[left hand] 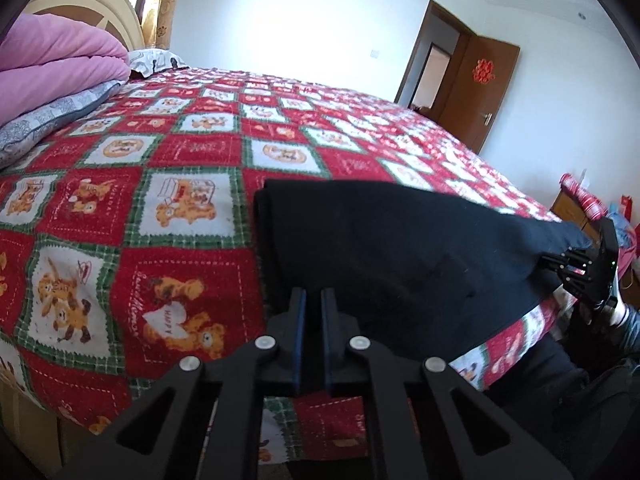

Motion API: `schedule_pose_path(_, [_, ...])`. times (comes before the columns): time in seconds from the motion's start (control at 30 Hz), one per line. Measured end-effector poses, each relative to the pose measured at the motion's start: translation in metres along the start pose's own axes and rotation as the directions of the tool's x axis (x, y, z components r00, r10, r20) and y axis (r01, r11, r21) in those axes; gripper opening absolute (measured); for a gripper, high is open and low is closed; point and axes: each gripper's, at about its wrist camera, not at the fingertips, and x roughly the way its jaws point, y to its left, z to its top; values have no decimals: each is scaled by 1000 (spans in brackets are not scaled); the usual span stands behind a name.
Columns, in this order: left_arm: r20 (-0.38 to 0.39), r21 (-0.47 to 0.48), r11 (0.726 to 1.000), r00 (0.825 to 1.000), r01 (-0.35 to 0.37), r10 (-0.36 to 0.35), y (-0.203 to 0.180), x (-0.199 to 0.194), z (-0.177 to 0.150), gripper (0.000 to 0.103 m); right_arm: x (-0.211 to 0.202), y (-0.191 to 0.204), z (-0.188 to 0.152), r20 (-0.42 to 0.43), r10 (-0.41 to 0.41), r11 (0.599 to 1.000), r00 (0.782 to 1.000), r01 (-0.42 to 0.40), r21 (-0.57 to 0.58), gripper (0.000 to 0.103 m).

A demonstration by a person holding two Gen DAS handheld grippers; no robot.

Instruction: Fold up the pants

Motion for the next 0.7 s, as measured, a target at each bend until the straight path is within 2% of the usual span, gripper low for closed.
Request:
schedule_pose_path(0.13, [28,-6,999,999,40,-40,-1,-12,6,7,-25,-6,5,58,17,999,998,-20,49,3])
schedule_pose_path(0.33, [32,-14,994,994,106,-105,3,-23,3,7,-47,4,2,73,13,1000,997,-14,17,3])
schedule_pose_path(0.43, [10,-32,993,994,112,-112,12,-21,-5,7,-45,9,-3,52,10,1000,999,-9,-21,3])
schedule_pose_path(0.57, [-15,-47,991,992,124,-125,18,-13,-15,7,-24,14,-14,-35,42,998,999,-43,-35,3])
schedule_pose_path(0.7, [-25,-25,991,991,131,-131,19,-13,-22,7,-35,12,-12,-9,58,998,998,-59,-17,3])
